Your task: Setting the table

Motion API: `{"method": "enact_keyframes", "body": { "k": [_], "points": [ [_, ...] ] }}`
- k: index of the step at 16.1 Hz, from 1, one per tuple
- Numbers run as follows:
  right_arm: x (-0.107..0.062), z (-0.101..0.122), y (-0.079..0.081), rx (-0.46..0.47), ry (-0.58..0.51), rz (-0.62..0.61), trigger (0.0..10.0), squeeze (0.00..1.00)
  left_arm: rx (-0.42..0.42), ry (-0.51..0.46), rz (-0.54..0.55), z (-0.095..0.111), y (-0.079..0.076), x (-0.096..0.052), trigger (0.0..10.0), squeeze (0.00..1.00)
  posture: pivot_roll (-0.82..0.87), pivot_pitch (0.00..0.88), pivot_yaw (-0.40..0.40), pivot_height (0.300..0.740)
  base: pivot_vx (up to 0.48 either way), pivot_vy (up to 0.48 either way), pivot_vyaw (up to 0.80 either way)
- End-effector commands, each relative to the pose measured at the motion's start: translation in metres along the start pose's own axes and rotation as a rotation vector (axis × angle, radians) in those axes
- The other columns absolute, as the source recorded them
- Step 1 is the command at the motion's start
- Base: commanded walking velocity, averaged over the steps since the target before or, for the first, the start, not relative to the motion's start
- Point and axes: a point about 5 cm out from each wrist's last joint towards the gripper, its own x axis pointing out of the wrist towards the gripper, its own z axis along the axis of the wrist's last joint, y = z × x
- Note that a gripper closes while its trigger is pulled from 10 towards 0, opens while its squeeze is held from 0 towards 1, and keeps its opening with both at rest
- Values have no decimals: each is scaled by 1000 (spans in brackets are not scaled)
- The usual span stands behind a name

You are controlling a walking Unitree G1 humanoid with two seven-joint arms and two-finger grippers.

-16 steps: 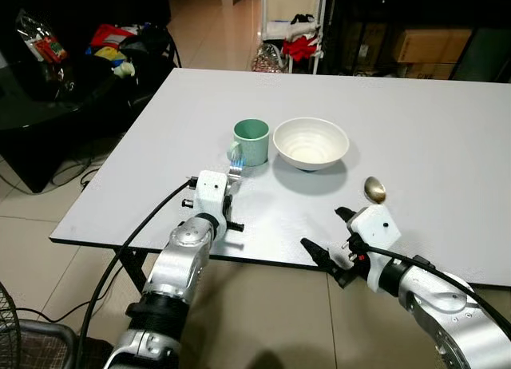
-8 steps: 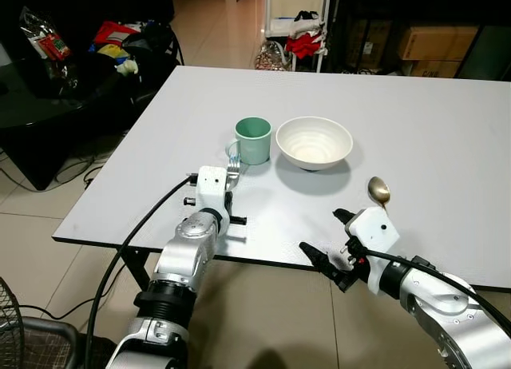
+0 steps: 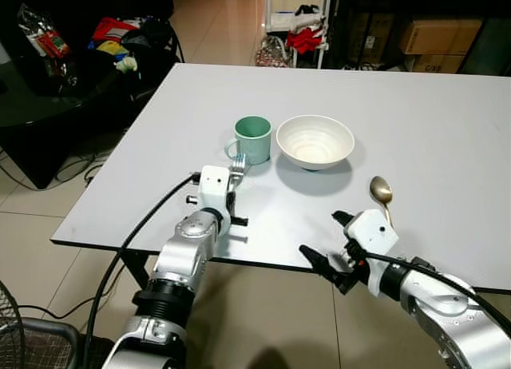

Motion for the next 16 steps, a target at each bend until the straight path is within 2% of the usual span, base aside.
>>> {"method": "enact_keyframes", "body": {
  "k": [1,8,14,16],
  "points": [
    [1,2,2,-9,-4,11,10000,0,14,78,0,-16,2,-1,10000,0,-128,15,68,740,0,0,0],
    [2,1,5,-10,0,20,10000,0,-7,106,3,-22,2,-5,10000,0,-119,4,69,740,0,0,0],
    [-3,-2,17,45,17,148,10000,0,-15,139,-9,-27,1,-8,10000,0,-119,0,70,740,0,0,0],
    [-3,-2,17,43,19,149,10000,0,-13,147,-18,-28,0,-9,10000,0,-120,0,72,740,0,0,0]
  ]
}}
